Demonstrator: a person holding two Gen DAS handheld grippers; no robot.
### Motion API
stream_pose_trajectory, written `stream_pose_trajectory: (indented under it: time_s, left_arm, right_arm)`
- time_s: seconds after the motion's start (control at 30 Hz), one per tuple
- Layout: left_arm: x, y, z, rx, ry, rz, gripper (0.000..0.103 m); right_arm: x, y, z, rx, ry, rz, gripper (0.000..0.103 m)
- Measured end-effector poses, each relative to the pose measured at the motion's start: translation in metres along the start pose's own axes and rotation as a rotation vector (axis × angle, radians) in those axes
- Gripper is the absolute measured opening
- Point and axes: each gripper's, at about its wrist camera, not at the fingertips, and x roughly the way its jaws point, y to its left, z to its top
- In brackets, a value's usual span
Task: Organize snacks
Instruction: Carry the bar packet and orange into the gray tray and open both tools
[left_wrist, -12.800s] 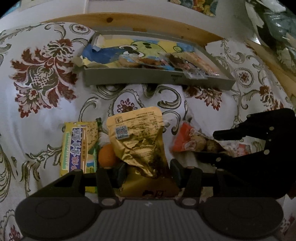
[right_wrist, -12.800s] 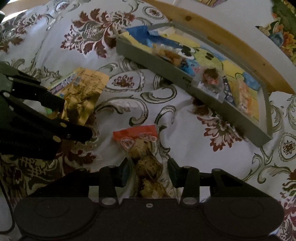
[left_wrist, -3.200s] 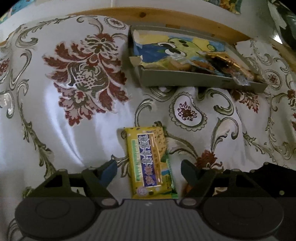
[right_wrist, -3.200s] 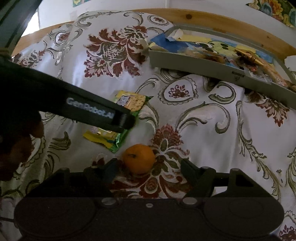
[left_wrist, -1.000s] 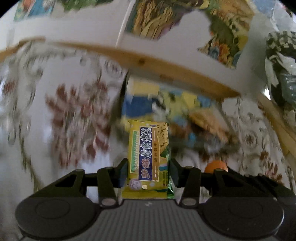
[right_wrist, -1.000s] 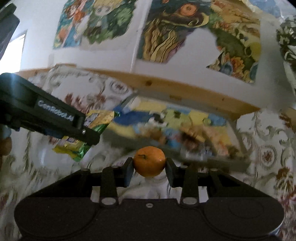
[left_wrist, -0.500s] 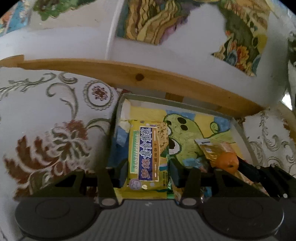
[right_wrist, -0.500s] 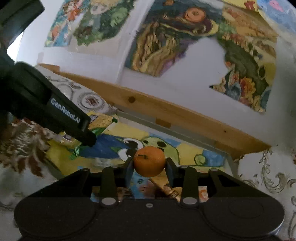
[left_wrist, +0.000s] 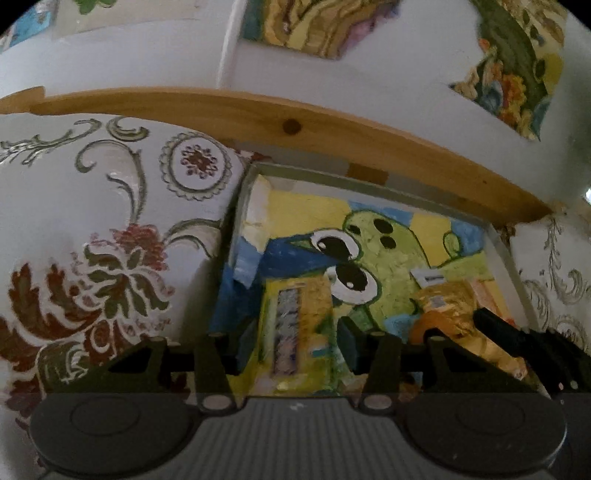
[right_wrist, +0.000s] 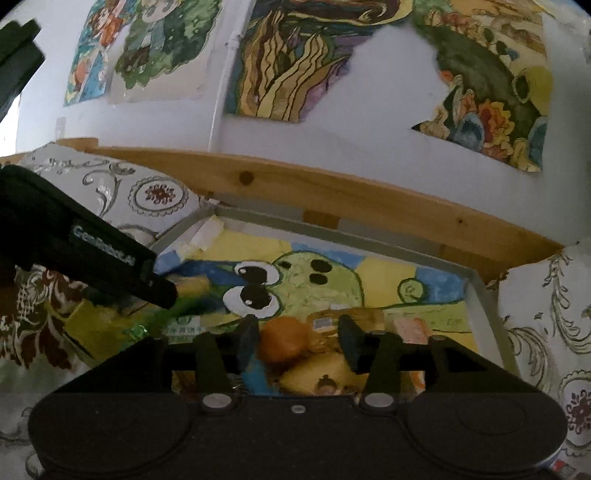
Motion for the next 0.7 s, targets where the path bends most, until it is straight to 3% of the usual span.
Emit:
stream_pose_trajectory:
  time_s: [0.2,0.43,0.5,0.7]
  left_arm:
    - [-0.023,0.000,0.006,-0.025,-0.045,-0.001,0.071]
    - [-0.072,-0.006,-0.006,-0.003,-0.185,0.031,0.097]
    - [-0.087,-0.008,-0.012,0.015,-0.228,0.052,0.100]
    - [-0.129,-0.010,-0.032,0.026,-0.277,0.067,0.103]
  right_arm:
    - [-0.021,-0.011,0.009,0.054,-0.035,-0.020,0.070]
    - [-0.068,-0.031,0.021,0.167,-0.100,-0.056,0.091]
    - [-0.085,-0.036,0.023,0.197,-0.122,-0.061,0.098]
    - [-0.136,-0.040,0.023,0.205,-0.178,-0.089,0.102]
